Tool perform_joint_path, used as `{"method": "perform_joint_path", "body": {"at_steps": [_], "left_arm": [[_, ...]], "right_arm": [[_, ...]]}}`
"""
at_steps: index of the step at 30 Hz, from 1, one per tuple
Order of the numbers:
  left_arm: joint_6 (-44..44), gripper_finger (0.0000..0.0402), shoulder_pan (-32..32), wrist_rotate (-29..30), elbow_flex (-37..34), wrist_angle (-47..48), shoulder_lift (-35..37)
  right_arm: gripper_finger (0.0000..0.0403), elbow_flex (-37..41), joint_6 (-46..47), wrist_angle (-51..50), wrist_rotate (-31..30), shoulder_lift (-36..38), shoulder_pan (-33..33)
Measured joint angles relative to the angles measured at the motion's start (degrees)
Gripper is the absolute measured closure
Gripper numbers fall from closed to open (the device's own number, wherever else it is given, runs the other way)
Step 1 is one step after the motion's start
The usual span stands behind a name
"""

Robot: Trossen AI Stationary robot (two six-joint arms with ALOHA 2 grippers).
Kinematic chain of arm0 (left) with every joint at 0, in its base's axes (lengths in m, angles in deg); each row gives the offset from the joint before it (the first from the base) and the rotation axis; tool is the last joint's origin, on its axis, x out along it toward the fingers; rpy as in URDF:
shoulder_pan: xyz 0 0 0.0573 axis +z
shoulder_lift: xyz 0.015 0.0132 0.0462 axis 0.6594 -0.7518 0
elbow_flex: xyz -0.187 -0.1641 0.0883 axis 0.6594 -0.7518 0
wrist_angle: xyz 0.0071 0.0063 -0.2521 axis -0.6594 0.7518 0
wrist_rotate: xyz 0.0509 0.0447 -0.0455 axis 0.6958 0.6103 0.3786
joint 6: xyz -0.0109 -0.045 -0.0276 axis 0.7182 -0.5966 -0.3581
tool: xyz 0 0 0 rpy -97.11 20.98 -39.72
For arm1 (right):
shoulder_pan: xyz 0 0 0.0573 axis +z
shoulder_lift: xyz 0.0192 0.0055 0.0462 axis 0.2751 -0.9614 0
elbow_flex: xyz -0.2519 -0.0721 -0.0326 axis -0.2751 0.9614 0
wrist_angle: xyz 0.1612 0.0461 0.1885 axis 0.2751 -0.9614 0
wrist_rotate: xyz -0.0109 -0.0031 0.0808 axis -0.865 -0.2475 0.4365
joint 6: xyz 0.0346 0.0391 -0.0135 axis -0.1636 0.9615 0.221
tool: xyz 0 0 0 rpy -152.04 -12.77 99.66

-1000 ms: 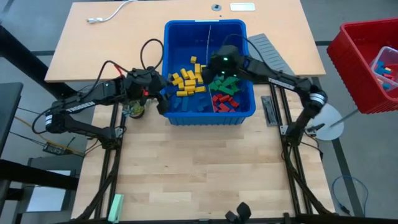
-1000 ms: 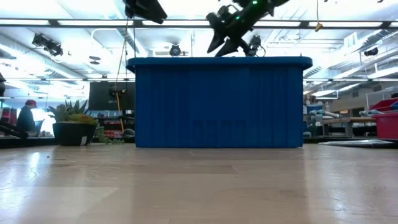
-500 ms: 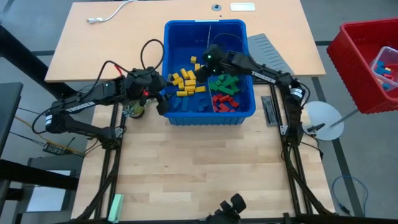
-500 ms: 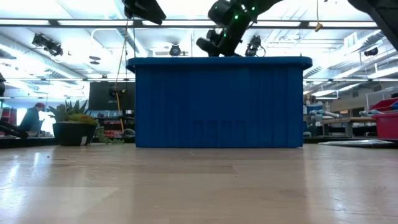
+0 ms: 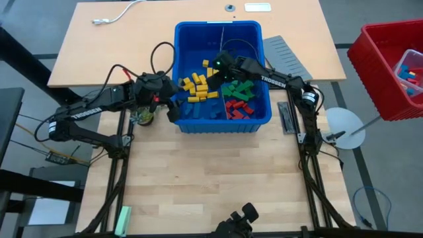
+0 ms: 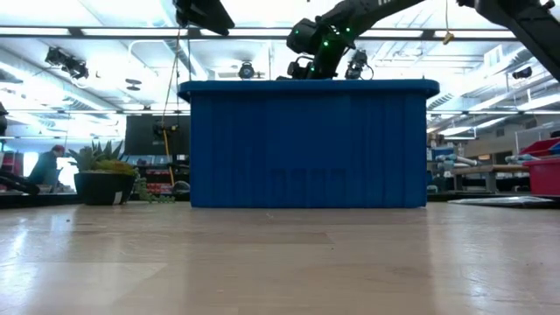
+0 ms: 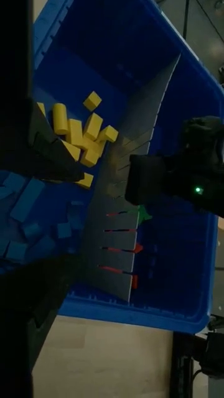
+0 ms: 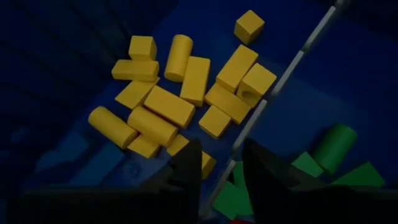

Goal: Sort blocks
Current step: Remove the bin divider from the blue bin

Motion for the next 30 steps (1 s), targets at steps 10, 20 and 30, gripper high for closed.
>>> {"method": "perform_joint_path", "body": {"at_steps": [10, 20, 30], "left_arm": [[0.2, 0.0191, 0.0, 0.2, 0.0, -0.5, -1.2], [0.4, 0.0191, 0.0, 1.6, 0.0, -1.6, -1.2], [0.4, 0.0191, 0.0, 1.7, 0.0, -1.6, -1.2]], "right_arm": [[0.0397, 0.1, -5.2, -1.6, -2.6, 0.5, -0.4], [0.0401, 0.3, -6.6, -1.7, -3.0, 5.3, -0.4], [0.0403, 0.3, -7.1, -1.6, -2.5, 9.8, -0.4]]}}
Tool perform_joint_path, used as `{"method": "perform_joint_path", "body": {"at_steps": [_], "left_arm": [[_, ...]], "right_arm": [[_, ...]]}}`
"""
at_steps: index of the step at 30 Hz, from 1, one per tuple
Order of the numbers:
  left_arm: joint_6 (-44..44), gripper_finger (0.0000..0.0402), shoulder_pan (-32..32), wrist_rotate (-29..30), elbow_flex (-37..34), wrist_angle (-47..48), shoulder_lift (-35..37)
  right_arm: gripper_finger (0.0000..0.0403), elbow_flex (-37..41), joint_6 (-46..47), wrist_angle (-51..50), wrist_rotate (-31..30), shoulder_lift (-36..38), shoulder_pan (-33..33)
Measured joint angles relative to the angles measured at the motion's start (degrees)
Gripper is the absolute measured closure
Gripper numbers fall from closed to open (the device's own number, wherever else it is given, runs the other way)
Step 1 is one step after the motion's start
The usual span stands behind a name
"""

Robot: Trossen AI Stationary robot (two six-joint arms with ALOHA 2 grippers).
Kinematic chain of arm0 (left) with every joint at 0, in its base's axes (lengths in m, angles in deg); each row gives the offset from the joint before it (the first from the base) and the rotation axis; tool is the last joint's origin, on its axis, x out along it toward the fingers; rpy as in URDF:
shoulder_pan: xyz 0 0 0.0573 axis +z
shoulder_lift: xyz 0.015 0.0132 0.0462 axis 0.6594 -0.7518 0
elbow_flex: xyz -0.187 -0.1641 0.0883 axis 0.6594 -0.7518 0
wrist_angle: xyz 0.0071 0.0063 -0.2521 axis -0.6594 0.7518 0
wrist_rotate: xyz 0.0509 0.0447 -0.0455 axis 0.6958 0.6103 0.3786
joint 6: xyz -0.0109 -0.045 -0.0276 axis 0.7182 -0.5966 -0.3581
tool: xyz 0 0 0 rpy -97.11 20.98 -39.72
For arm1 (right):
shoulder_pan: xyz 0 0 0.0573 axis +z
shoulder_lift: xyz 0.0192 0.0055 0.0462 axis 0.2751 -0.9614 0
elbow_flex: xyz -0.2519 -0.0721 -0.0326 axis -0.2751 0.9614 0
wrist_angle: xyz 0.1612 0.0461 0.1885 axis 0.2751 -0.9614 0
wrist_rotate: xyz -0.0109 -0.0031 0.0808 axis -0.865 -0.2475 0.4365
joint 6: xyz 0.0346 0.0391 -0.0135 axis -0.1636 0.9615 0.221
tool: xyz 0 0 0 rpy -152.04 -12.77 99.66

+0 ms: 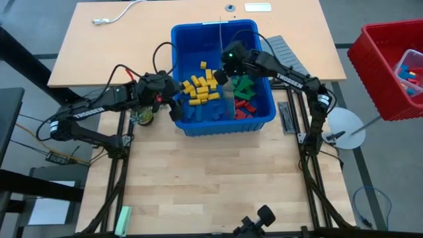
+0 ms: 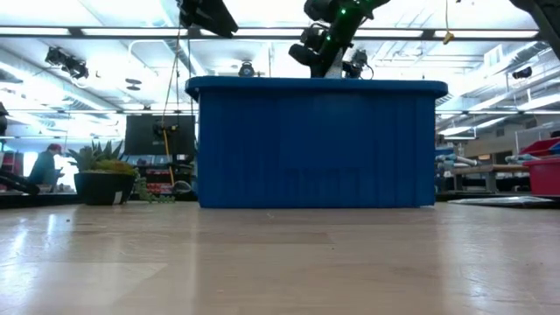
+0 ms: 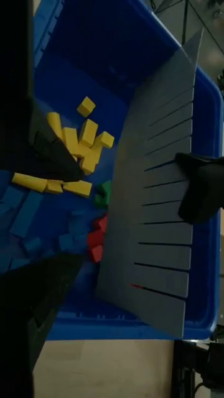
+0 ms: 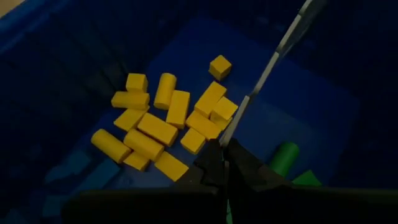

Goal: Sort blocks
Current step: Remove the bin divider from the blue bin

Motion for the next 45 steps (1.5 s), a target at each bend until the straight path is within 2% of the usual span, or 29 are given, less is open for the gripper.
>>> {"method": "perform_joint_path", "body": {"at_steps": [23, 31, 35, 41, 45], "left_arm": [[0.0, 0.0191, 0.0, 0.0, 0.0, 0.0, 0.0], [0.0, 0.0191, 0.0, -0.2, 0.0, 0.1, 0.0], [0.0, 0.0191, 0.0, -0.2, 0.0, 0.1, 0.0], [0.0, 0.0191, 0.0, -0.2, 0.0, 0.1, 0.0], [0.0, 0.0191, 0.0, -0.2, 0.0, 0.1, 0.0]], "right_arm": [[0.0402, -0.2, -3.1, 2.3, 0.4, 11.3, 0.1], [0.0402, -0.3, -5.8, 6.6, -1.6, 16.8, -0.1], [0.0402, -0.3, -7.8, 6.2, -4.4, 19.4, -1.3], [0.0402, -0.3, -13.4, 9.3, -12.5, 22.3, -3.5], [0.0402, -0.3, -15.4, 9.2, -13.5, 22.4, -7.9]]}}
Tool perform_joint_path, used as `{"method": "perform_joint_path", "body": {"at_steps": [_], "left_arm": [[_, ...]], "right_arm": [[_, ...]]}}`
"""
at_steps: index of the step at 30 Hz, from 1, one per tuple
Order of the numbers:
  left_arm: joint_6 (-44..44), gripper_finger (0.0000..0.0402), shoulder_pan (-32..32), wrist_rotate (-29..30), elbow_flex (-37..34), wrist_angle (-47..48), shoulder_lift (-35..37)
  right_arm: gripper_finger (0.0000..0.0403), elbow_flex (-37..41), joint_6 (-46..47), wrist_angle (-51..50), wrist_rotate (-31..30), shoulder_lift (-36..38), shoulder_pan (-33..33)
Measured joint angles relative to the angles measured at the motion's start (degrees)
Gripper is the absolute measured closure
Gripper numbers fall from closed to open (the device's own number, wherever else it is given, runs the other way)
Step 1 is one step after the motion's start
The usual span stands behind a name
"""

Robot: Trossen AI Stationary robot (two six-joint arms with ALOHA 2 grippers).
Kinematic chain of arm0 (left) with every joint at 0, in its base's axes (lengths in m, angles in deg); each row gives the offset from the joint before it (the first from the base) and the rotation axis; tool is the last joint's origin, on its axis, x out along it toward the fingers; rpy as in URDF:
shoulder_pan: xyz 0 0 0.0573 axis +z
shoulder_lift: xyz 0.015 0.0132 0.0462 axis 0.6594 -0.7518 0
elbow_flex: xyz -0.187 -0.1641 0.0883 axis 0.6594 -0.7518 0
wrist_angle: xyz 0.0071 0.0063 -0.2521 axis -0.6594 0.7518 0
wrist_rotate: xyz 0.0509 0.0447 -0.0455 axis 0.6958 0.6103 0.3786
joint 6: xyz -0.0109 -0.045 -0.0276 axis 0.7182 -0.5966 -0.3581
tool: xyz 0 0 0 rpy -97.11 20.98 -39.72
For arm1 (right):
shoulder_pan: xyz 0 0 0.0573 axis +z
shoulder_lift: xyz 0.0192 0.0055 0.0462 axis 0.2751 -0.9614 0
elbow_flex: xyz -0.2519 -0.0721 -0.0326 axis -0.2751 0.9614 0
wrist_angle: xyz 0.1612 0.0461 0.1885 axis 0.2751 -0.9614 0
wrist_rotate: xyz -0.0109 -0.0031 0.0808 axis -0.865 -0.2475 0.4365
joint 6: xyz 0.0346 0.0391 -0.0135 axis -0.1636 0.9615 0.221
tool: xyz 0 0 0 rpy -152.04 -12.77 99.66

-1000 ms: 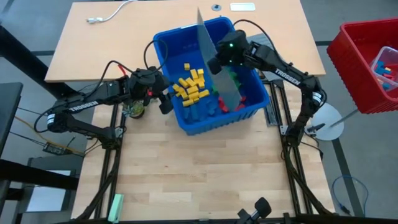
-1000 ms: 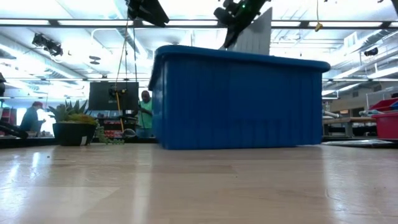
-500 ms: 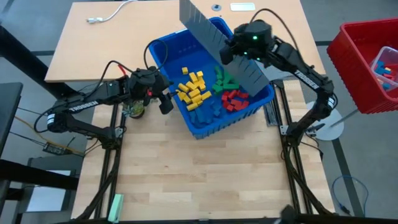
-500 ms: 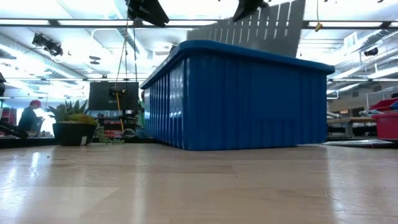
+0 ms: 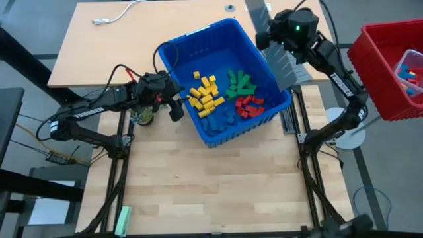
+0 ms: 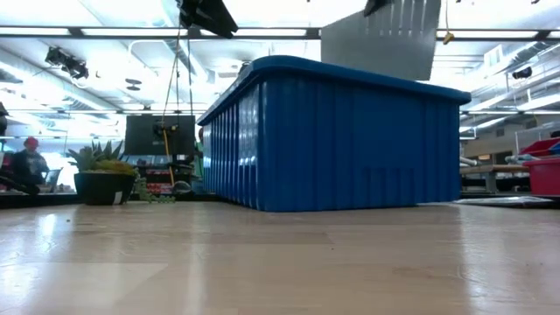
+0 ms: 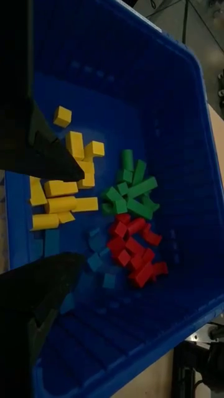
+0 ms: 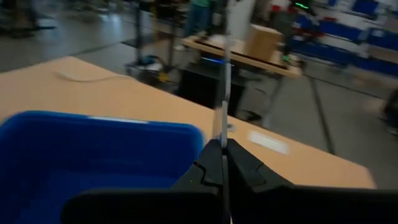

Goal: Sort blocks
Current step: Remove the bin divider from the blue bin

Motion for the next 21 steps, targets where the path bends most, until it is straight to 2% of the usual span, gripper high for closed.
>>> {"method": "perform_joint_path", "body": {"at_steps": [9, 12, 17, 21], "left_arm": [[-0.2, 0.0191, 0.0, -0.6, 0.0, 0.0, 0.0], [-0.2, 0.0191, 0.0, -0.6, 0.0, -0.1, 0.0], [-0.2, 0.0191, 0.0, -0.6, 0.0, -0.4, 0.0], [-0.2, 0.0191, 0.0, -0.6, 0.0, -0.3, 0.0]], "right_arm": [[0.0402, 0.1, -8.5, -0.2, 0.7, -4.2, -11.3], [0.0402, 0.1, -8.7, -0.5, 1.3, -6.1, -14.8], [0.0402, 1.8, -5.2, -1.4, 5.7, -10.7, -18.6], [0.0402, 5.3, -4.2, 0.1, 5.7, -13.9, -20.2]]}}
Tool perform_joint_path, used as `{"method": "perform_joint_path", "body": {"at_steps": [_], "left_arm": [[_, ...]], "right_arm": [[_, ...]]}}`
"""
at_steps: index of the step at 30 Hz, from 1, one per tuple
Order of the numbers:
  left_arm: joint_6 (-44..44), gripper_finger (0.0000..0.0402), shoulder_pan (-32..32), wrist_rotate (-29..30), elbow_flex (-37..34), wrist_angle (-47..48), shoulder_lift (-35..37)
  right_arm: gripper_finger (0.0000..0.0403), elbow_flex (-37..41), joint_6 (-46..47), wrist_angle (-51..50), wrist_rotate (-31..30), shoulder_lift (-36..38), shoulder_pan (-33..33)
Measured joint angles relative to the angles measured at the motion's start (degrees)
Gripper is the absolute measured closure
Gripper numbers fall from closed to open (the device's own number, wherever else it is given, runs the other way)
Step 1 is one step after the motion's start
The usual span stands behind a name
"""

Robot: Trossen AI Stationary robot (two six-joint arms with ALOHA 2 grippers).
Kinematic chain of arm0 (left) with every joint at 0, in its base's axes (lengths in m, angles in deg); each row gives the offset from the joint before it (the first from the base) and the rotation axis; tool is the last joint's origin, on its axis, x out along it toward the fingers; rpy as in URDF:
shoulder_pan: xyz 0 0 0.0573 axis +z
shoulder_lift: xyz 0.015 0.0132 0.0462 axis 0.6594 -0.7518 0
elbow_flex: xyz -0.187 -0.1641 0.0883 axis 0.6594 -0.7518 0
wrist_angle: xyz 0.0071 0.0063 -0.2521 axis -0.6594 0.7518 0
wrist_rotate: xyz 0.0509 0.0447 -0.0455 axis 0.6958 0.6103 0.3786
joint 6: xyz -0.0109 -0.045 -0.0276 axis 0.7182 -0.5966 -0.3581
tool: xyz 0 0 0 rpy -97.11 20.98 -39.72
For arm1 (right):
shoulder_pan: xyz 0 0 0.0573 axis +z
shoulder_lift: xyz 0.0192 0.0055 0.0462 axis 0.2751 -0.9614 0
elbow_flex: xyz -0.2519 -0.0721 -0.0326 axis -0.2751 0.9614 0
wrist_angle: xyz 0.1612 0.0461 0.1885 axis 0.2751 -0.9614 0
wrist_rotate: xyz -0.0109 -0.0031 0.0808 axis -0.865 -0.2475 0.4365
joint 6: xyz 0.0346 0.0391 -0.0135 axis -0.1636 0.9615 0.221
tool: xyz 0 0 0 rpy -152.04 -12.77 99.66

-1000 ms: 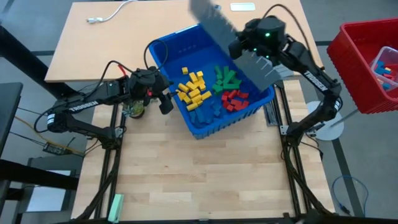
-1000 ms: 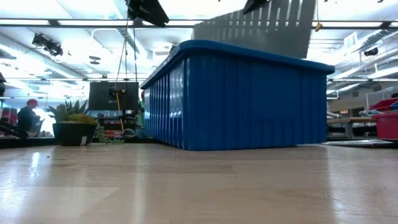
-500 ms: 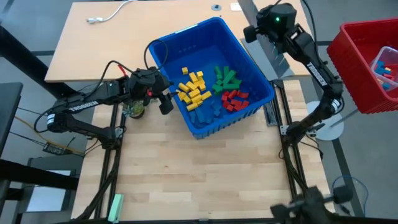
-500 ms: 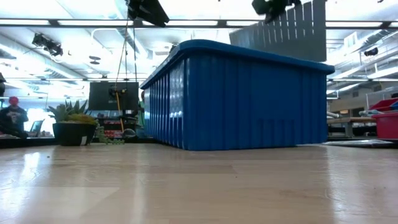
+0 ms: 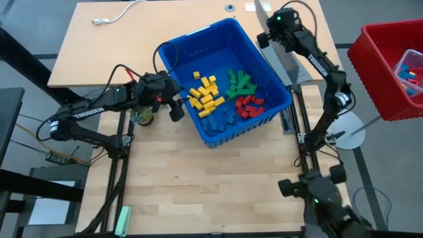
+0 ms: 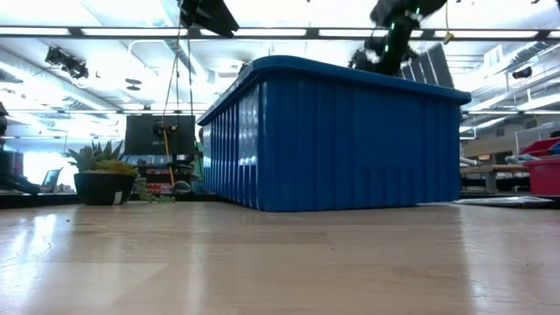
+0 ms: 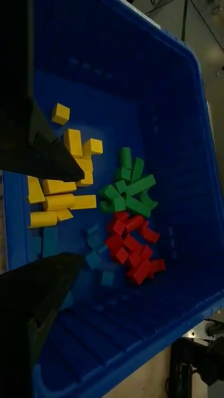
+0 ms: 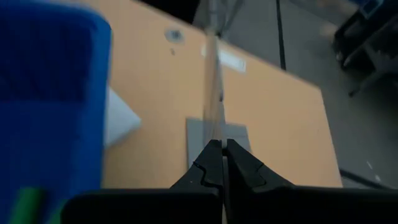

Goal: Sort blocks
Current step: Remove the bin divider from the blue bin

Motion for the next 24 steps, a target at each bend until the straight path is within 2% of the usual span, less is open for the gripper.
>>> {"method": "perform_joint_path", "body": {"at_steps": [14, 24], "left_arm": [[-0.6, 0.0191, 0.0, 0.0, 0.0, 0.3, 0.0], [-1.1, 0.0191, 0.0, 0.0, 0.0, -0.1, 0.0]], "right_arm": [[0.0403, 15.6, 2.0, 16.5, 0.9, -2.8, -5.3], [0.0392, 23.0, 5.1, 23.2, 3.1, -2.6, -8.8]]}}
